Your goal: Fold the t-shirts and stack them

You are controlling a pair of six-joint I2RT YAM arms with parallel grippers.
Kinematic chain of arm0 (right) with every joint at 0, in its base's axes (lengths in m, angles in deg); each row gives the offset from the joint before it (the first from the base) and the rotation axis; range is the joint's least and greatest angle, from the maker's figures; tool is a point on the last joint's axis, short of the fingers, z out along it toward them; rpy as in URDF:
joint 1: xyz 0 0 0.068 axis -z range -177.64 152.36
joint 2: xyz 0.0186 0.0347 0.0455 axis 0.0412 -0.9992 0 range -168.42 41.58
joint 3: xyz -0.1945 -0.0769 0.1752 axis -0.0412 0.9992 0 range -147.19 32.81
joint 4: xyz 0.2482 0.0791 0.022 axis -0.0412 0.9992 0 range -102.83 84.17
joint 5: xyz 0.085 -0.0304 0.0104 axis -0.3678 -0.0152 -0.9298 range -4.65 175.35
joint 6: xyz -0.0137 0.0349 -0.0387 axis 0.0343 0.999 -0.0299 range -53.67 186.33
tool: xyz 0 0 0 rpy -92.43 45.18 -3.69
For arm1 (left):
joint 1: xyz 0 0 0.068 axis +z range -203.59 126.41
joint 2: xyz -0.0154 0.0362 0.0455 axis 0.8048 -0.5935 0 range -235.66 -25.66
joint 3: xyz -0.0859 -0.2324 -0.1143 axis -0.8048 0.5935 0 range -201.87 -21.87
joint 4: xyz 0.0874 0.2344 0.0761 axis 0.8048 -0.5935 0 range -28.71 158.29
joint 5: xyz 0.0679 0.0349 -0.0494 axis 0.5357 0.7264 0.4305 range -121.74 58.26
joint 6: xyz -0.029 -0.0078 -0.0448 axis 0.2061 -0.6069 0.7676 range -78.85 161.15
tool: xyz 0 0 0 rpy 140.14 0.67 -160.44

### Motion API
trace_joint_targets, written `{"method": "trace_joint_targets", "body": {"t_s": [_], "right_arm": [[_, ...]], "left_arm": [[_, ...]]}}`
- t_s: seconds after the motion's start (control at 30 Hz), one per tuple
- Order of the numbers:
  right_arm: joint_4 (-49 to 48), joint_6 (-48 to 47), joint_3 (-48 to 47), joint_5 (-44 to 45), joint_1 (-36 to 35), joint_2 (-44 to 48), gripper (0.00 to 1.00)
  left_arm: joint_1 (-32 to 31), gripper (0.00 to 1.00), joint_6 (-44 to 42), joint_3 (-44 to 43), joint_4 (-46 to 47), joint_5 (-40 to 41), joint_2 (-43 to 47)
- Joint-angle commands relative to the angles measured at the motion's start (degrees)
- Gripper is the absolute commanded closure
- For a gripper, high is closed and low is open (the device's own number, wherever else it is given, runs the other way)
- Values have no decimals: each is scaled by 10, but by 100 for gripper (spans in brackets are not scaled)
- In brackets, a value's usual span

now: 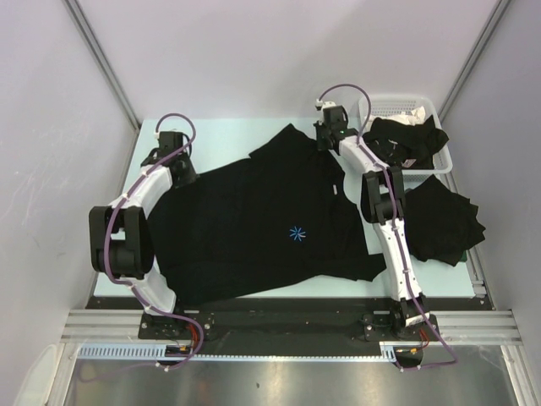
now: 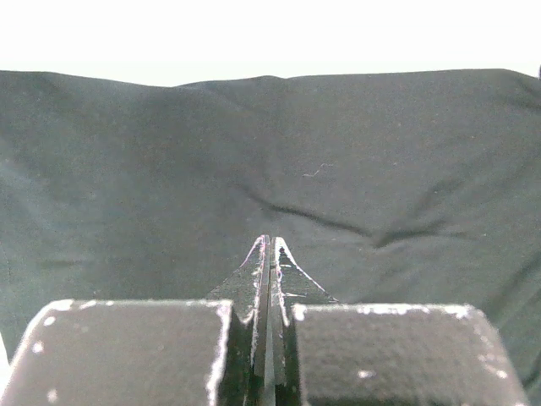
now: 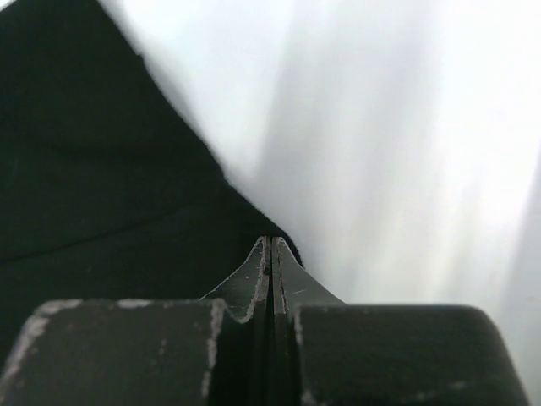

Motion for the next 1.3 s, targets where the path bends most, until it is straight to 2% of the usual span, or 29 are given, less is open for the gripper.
{"method": "trace_joint_targets", "body": {"t_s": [0.0,0.33,0.7,0.73,0.77,0.87,1.27], "right_arm": [[0,8,-41,1,21,-19,100],[3,8,-49,16,21,-27,100],[-25,8,-62,2,19,39,100],[-20,8,-58,7,13,42,93],[-19,8,-54,12,7,47,81],[-15,3,-34,12,-8,57,68],[1,-2,-13,17,-15,52,67]], "left_arm": [[-2,100,-9,-22,-6,3,20],[0,100,23,-28,-12,-7,-39],[0,100,22,-42,-7,-20,-39],[0,100,22,-41,-7,-20,-39],[0,100,22,-38,-7,-20,-38],[0,100,21,-35,-7,-24,-33],[0,100,4,-23,-12,-25,-15]]}}
